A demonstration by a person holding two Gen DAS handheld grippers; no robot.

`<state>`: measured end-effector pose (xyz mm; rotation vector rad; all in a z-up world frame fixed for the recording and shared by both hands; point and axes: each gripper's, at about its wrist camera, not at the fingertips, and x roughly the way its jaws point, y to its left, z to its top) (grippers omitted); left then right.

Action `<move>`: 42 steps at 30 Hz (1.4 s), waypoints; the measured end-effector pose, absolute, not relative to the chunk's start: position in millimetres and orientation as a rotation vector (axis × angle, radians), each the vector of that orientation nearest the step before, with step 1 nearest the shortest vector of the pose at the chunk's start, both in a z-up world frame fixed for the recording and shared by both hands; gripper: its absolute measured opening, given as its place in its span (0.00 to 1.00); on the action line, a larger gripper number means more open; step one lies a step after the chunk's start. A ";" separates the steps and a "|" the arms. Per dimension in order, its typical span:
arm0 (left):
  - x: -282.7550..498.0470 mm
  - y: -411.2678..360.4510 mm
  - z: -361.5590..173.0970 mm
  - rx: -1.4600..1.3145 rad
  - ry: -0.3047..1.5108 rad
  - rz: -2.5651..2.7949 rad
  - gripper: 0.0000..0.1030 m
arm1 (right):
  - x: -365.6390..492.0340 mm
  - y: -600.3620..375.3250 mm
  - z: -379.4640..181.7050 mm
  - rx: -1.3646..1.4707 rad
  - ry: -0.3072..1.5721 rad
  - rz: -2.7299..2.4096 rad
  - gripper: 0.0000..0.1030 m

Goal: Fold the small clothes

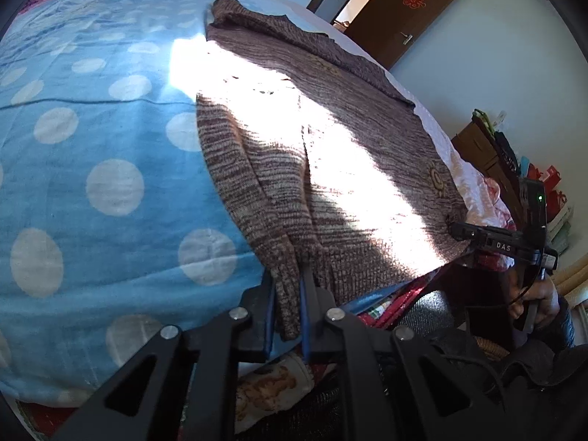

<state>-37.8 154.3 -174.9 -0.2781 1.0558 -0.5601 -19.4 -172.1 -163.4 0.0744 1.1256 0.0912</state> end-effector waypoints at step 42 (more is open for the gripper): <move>101.2 80.7 -133.4 0.162 0.940 -0.788 0.65 | 55.0 -204.5 -95.6 0.238 0.823 0.071 0.33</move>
